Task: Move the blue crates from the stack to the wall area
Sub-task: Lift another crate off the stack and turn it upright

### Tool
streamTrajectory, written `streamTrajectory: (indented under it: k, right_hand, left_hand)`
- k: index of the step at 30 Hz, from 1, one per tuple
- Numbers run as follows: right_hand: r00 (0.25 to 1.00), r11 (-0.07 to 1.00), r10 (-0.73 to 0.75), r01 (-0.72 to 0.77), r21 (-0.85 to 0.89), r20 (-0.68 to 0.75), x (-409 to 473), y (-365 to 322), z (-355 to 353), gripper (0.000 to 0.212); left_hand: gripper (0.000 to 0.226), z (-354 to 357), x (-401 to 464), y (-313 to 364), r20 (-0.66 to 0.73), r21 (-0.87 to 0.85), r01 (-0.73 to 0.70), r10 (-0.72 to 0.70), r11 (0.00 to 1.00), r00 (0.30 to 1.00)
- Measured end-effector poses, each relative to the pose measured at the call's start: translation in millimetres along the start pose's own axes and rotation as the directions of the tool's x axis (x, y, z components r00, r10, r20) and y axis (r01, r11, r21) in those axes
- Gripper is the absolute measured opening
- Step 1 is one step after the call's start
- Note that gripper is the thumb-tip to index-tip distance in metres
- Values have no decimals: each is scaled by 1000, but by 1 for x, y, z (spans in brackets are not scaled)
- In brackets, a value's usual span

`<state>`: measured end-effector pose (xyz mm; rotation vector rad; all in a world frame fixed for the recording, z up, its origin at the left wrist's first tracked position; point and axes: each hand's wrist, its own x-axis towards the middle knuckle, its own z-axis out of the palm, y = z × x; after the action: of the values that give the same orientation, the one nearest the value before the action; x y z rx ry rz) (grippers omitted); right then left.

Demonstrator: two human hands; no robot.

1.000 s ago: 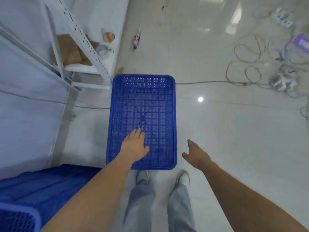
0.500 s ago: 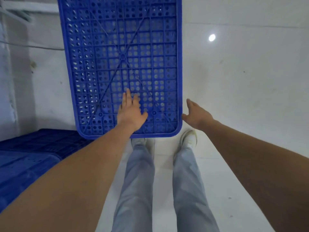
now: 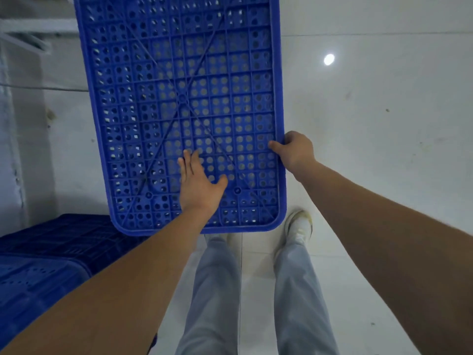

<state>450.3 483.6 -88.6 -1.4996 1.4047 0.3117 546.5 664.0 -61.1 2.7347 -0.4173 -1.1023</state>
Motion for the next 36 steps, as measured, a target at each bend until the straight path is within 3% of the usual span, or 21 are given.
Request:
streamTrajectory:
  k: [14,19,27,31,36]
  right_hand:
    - [965,997,-42,59,57,-260,-62,33,-74,23]
    - [948,991,-89,116,69,-305,-83,24,-92,25]
    - [893,942,-254,316,116,-372,-124,-23,-72,42]
    - [855,915,-318,390,103,-409,-136,-46,-55,44]
    - [838,917,-378,398,-35,-394,-144,-56,-46,41]
  left_hand:
    - [80,17,-62,52,94,-35,-94,97,995,991]
    - [70,20,-67,64,57,-152,-105,115,983,992]
    - [43,-7,-51,75,-170,-382,-52,-15,923,985]
    - [40,-22,-38,71,-130,-523,24,-108,852,986]
    - [33,-13,-32,60,-33,-659,66,-116,749,993]
